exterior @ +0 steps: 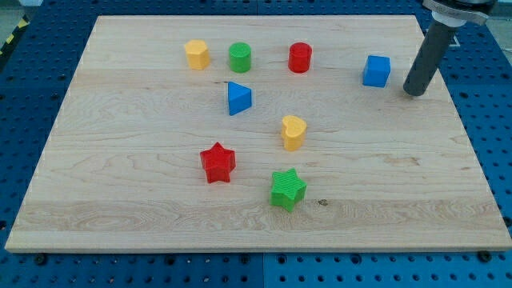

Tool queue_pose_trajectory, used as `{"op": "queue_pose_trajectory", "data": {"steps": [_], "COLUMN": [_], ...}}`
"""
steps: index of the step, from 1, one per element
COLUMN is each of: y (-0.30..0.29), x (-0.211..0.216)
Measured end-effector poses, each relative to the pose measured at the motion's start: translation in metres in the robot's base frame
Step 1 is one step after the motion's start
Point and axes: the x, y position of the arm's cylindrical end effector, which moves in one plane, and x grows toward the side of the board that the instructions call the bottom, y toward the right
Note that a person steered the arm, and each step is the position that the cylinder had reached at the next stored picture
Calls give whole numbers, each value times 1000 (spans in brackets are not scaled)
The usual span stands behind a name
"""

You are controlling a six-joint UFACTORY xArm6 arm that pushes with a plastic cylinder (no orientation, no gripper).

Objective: Slide the blue cube towards red circle

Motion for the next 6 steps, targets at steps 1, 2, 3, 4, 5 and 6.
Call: {"op": "queue_pose_trajectory", "data": {"steps": [1, 2, 3, 4, 5, 6], "y": [0, -6, -19, -32, -42, -46], "x": [2, -5, -14, -28, -40, -40]}}
